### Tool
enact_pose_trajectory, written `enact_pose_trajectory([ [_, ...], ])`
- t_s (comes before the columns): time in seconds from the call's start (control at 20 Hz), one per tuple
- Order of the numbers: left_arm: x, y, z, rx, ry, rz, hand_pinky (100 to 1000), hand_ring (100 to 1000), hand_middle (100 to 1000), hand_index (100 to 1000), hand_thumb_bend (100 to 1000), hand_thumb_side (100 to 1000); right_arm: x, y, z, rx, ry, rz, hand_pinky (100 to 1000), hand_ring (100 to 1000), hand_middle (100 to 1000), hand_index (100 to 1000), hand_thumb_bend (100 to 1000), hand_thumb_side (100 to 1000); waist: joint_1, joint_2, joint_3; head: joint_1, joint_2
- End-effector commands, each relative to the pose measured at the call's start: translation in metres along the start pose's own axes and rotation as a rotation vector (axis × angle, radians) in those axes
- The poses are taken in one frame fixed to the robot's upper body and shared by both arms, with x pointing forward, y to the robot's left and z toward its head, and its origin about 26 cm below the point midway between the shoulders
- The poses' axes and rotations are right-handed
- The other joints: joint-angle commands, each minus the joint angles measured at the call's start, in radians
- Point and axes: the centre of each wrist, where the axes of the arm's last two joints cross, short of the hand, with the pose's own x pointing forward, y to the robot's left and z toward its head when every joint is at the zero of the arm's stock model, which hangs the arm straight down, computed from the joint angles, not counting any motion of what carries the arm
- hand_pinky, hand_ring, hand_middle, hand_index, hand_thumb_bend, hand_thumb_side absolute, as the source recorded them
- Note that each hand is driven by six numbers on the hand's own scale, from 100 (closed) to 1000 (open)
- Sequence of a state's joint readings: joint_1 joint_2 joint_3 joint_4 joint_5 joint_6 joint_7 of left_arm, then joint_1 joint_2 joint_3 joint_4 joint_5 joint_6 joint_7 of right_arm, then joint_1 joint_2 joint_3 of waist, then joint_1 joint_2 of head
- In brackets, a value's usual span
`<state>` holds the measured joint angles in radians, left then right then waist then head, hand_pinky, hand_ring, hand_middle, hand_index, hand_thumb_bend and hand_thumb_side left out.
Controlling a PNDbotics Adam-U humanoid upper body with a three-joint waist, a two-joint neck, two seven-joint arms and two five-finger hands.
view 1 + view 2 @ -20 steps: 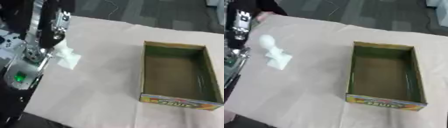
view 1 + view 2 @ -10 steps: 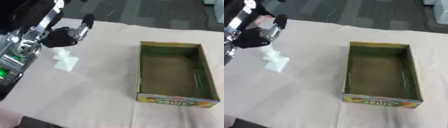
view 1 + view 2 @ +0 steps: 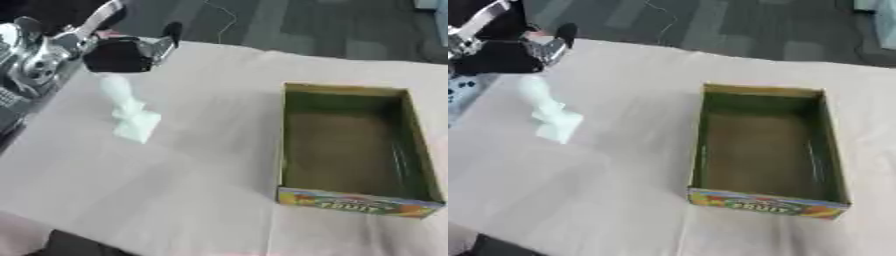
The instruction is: Pick up objects on the table and place them in the box.
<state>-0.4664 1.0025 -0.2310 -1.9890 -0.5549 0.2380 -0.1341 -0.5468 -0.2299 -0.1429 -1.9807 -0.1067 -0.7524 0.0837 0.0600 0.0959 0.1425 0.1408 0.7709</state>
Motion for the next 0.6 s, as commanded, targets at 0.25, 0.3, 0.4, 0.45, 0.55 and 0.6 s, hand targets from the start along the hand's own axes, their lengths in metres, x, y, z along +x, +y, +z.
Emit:
enact_pose_trajectory([
  [0.25, -0.007, 0.016, 0.004, -0.274, 0.29, -0.104, 985, 910, 958, 915, 100, 919, 0.002, 0.0, -0.01, 0.0, -0.031, 0.006, 432, 362, 389, 532, 100, 1000, 0.003, -0.011, -0.005, 0.0, -0.001],
  [0.3, -0.008, 0.015, 0.005, -0.321, 0.351, -0.109, 996, 922, 966, 921, 100, 932, 0.002, 0.0, -0.01, -0.004, -0.031, 0.008, 432, 362, 389, 532, 100, 1000, 0.003, -0.011, -0.006, 0.0, -0.001],
  [0.4, -0.011, 0.012, 0.008, -0.413, 0.455, -0.113, 1000, 933, 972, 927, 100, 941, 0.002, -0.001, -0.01, -0.011, -0.031, 0.012, 432, 361, 389, 532, 100, 1000, 0.003, -0.011, -0.007, 0.0, -0.001],
  [0.45, -0.012, 0.011, 0.01, -0.446, 0.491, -0.119, 1000, 938, 971, 927, 100, 938, 0.002, -0.001, -0.01, -0.012, -0.031, 0.014, 432, 362, 389, 532, 100, 1000, 0.004, -0.011, -0.006, -0.002, -0.001],
  [0.55, -0.015, 0.008, 0.013, -0.485, 0.534, -0.133, 1000, 936, 970, 928, 100, 942, 0.003, -0.001, -0.01, -0.009, -0.028, 0.018, 432, 362, 389, 532, 100, 1000, 0.004, -0.012, -0.004, -0.006, -0.001],
  [0.6, -0.017, 0.006, 0.016, -0.496, 0.552, -0.139, 1000, 933, 969, 928, 100, 942, 0.003, -0.001, -0.009, -0.008, -0.026, 0.021, 432, 362, 389, 532, 100, 1000, 0.003, -0.013, -0.002, -0.008, -0.001],
])
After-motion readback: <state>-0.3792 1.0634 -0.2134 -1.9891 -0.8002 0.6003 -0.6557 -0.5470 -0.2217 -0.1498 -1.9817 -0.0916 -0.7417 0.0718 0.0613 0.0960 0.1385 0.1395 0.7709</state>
